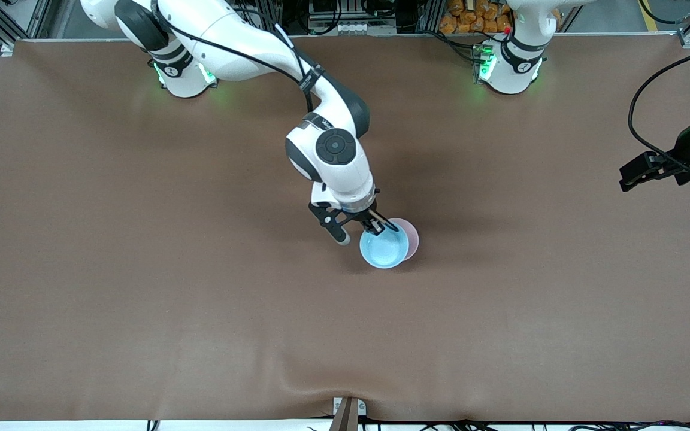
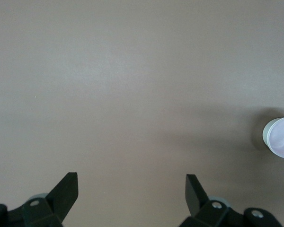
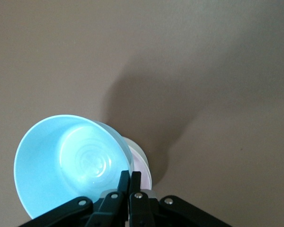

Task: Stack pink and blue bowls on white bowl
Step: 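Lower the blue bowl into the pink bowl and open the right gripper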

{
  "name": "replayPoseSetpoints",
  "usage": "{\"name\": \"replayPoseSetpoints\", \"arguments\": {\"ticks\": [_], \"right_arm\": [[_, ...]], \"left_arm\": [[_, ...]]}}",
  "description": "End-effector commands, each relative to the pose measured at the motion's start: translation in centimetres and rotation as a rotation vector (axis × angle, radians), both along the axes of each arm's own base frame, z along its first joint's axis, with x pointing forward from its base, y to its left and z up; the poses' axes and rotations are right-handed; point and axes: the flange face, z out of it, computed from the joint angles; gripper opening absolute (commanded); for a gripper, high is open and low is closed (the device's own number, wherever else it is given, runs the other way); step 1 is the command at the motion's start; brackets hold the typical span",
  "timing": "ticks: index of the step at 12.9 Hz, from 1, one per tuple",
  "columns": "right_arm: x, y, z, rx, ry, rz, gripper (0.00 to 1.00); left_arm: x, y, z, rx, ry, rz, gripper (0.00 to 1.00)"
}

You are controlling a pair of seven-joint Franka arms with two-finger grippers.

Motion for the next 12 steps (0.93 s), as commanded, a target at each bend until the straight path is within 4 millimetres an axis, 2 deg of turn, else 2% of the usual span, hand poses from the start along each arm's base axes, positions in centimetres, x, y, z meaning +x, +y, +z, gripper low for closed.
{"name": "replayPoseSetpoints", "arguments": {"ticks": [1, 5, 8, 12], "right_arm": [[-0.7, 1.7, -0.1, -0.013, -0.021, -0.021, 0.0], [-1.6, 2.6, -2.2, -0.041, -0.038, -0.01, 0.0], [-1.4, 2.9, -1.9, -0.017, -0.055, -0.025, 0.0], [-2.5, 3.6, -3.5, -0.041, -0.057, 0.0, 0.0]], "left_arm": [[-1.1, 0.3, 0.6, -0.011, -0.016, -0.011, 1.0], [-1.1, 0.4, 0.6, -0.01, -0.016, -0.01, 1.0], [-1.2, 0.3, 0.5, -0.01, -0.014, -0.01, 1.0], [-1.3, 0.3, 0.5, -0.012, -0.012, -0.01, 1.0]]}}
